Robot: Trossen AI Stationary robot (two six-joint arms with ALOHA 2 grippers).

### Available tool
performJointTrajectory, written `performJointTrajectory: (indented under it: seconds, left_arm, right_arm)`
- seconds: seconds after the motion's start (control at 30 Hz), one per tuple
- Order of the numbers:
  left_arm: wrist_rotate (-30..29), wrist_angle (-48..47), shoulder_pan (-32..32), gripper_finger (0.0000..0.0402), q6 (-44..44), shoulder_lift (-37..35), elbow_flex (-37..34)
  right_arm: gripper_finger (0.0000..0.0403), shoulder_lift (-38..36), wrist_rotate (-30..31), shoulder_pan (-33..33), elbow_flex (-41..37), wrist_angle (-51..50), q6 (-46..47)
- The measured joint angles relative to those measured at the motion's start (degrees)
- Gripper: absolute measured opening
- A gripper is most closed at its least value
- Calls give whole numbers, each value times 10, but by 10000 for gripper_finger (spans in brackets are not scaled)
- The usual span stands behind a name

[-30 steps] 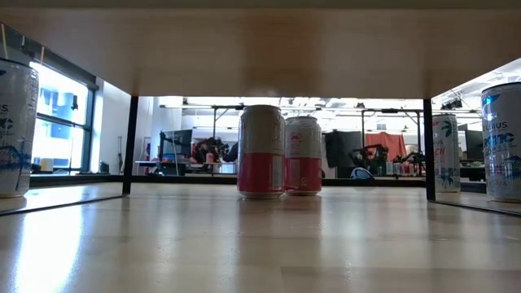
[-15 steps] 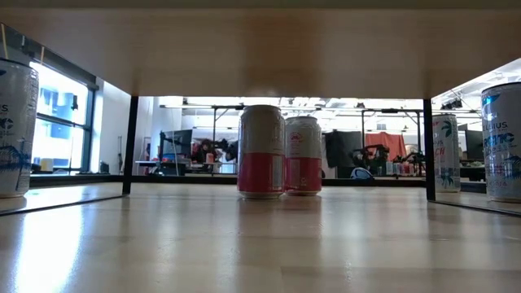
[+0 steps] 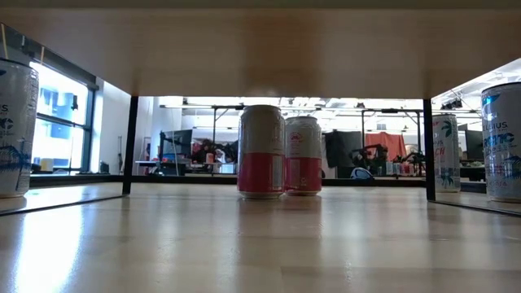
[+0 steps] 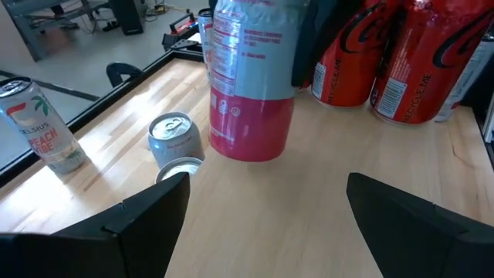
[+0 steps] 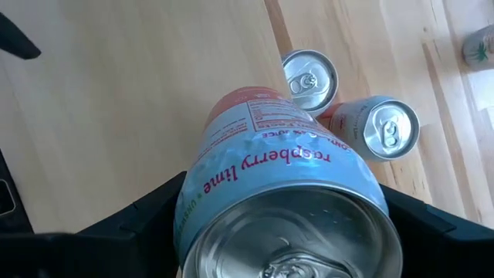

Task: Place canned beverage on shelf
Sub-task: Put the top pink and white bottle on the shelf

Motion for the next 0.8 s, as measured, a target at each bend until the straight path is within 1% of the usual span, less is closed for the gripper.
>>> performJointTrajectory:
  seconds: [0.17, 0.33, 0.47, 0.53, 0.63, 0.77, 0.8]
  left_arm:
    - [0, 3, 8, 341, 34, 12, 0]
    - [0, 5, 38, 341, 43, 32, 0]
    - [-20, 8, 52, 341, 62, 40, 0]
    - [-19, 21, 58, 341, 72, 40, 0]
    - [-3, 34, 67, 341, 86, 40, 0]
    - [66, 52, 86, 341, 91, 41, 0]
    - [72, 58, 92, 341, 91, 45, 0]
  right_arm:
    - [302, 0, -1, 3, 0, 0, -1]
    - [302, 0, -8, 9, 0, -1, -1]
    - [302, 0, -22, 15, 0, 0, 0]
    - [302, 0, -30, 19, 0, 0, -1]
    - [302, 0, -28, 19, 0, 0, -1]
    - [302, 0, -18, 16, 0, 0, -1]
    - [302, 0, -18, 13, 0, 0, -1]
